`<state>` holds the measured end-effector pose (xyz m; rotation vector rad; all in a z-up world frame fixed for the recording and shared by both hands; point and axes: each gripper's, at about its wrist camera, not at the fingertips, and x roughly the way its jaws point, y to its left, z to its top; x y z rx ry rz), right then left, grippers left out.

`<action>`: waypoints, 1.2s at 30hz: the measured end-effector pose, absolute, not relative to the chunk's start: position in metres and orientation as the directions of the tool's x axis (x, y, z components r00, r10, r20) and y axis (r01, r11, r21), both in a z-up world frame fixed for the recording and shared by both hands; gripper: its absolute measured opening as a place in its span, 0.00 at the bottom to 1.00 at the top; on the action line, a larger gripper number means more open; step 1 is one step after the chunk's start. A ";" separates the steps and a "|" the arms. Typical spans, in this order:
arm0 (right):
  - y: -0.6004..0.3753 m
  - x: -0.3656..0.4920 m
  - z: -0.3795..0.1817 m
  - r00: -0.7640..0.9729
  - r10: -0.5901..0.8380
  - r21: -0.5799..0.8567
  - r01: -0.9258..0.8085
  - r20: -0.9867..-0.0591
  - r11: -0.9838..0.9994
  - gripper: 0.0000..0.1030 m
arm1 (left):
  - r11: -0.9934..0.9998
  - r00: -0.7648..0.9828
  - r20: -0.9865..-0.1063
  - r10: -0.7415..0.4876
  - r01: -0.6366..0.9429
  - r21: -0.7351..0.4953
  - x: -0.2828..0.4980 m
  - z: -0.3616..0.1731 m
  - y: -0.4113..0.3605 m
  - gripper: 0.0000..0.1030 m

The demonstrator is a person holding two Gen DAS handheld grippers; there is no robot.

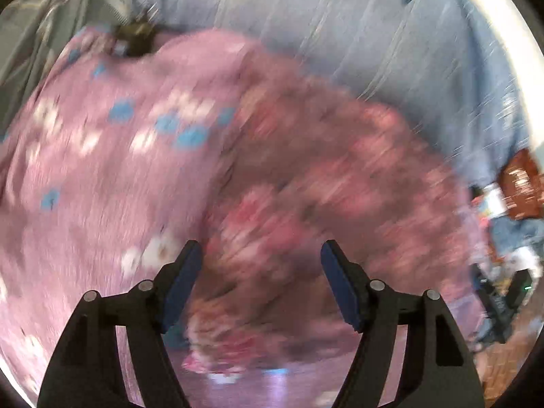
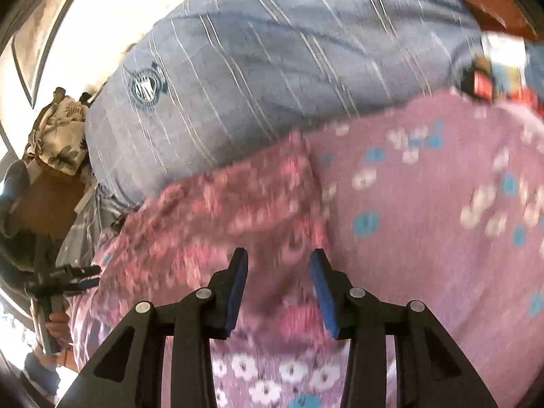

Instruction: Fold small clothes

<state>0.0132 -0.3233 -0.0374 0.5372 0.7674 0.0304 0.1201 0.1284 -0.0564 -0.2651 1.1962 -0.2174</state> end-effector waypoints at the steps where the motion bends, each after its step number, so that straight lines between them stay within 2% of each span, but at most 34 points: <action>1: -0.321 0.014 -0.049 0.704 0.211 0.463 0.185 -0.678 0.867 0.38 | 0.947 0.380 -0.872 -0.308 0.037 -0.319 0.115 -0.059 0.130 0.70; 2: -0.316 0.012 -0.060 0.694 0.185 0.430 0.196 -0.695 0.881 0.37 | 0.953 0.415 -0.861 -0.294 0.058 -0.298 0.110 -0.055 0.128 0.70; 4: -0.305 0.005 -0.058 0.729 0.125 0.355 0.171 -0.673 0.919 0.37 | 0.966 0.396 -0.883 -0.254 0.066 -0.248 0.107 -0.053 0.122 0.70; 6: -0.287 0.007 -0.053 0.711 0.044 0.233 0.172 -0.702 0.957 0.41 | 0.964 0.366 -0.893 -0.264 0.065 -0.258 0.107 -0.048 0.123 0.70; 8: -0.276 0.012 -0.046 0.670 0.002 0.166 0.181 -0.743 0.969 0.44 | 0.936 0.349 -0.875 -0.337 0.027 -0.350 0.102 -0.038 0.138 0.70; 10: -0.272 0.009 -0.033 0.692 0.027 0.202 0.172 -0.722 0.964 0.45 | 0.889 0.372 -0.827 -0.420 -0.013 -0.458 0.093 -0.028 0.157 0.70; 11: -0.269 0.004 -0.022 0.735 0.054 0.240 0.150 -0.676 0.959 0.49 | 0.869 0.383 -0.808 -0.448 -0.025 -0.494 0.090 -0.026 0.164 0.70; 12: -0.266 0.003 -0.016 0.756 0.056 0.245 0.141 -0.653 0.959 0.60 | 0.854 0.390 -0.794 -0.466 -0.036 -0.518 0.087 -0.025 0.170 0.70; 14: -0.261 0.006 -0.010 0.771 0.043 0.234 0.140 -0.635 0.962 0.72 | 0.847 0.378 -0.794 -0.476 -0.047 -0.530 0.082 -0.030 0.171 0.70; 16: -0.258 0.016 -0.020 0.749 0.064 0.252 0.140 -0.659 0.957 0.71 | 0.855 0.341 -0.817 -0.466 -0.064 -0.514 0.084 -0.047 0.167 0.70; 19: -0.255 0.028 -0.056 0.649 0.065 0.254 0.201 -0.758 0.946 0.73 | 0.856 0.356 -0.808 -0.469 -0.044 -0.516 0.077 -0.054 0.165 0.70; 20: -0.249 0.023 -0.057 0.683 0.031 0.222 0.194 -0.730 0.956 0.77 | 0.860 0.356 -0.810 -0.466 -0.036 -0.510 0.076 -0.054 0.163 0.71; 21: -0.243 0.021 -0.057 0.690 0.021 0.204 0.185 -0.723 0.961 0.88 | 0.860 0.354 -0.811 -0.466 -0.033 -0.508 0.076 -0.054 0.162 0.72; 23: -0.230 0.025 -0.060 0.667 0.008 0.160 0.167 -0.745 0.973 0.99 | 0.855 0.351 -0.806 -0.477 -0.026 -0.517 0.082 -0.055 0.160 0.74; 26: -0.207 0.039 -0.064 0.605 -0.107 -0.003 0.170 -0.789 0.986 0.99 | 0.837 0.344 -0.793 -0.504 -0.033 -0.546 0.084 -0.059 0.164 0.76; 31: -0.205 0.044 -0.063 0.588 -0.132 0.004 0.225 -0.798 0.974 1.00 | 0.791 0.314 -0.761 -0.568 -0.046 -0.610 0.083 -0.059 0.177 0.77; 35: -0.207 0.052 -0.057 0.512 -0.144 -0.014 0.248 -0.847 0.969 0.99 | 0.703 0.274 -0.690 -0.670 -0.067 -0.708 0.090 -0.056 0.193 0.77; 36: -0.203 0.047 -0.049 0.531 -0.169 -0.014 0.284 -0.830 0.959 0.99 | 0.690 0.280 -0.678 -0.679 -0.070 -0.720 0.092 -0.053 0.197 0.77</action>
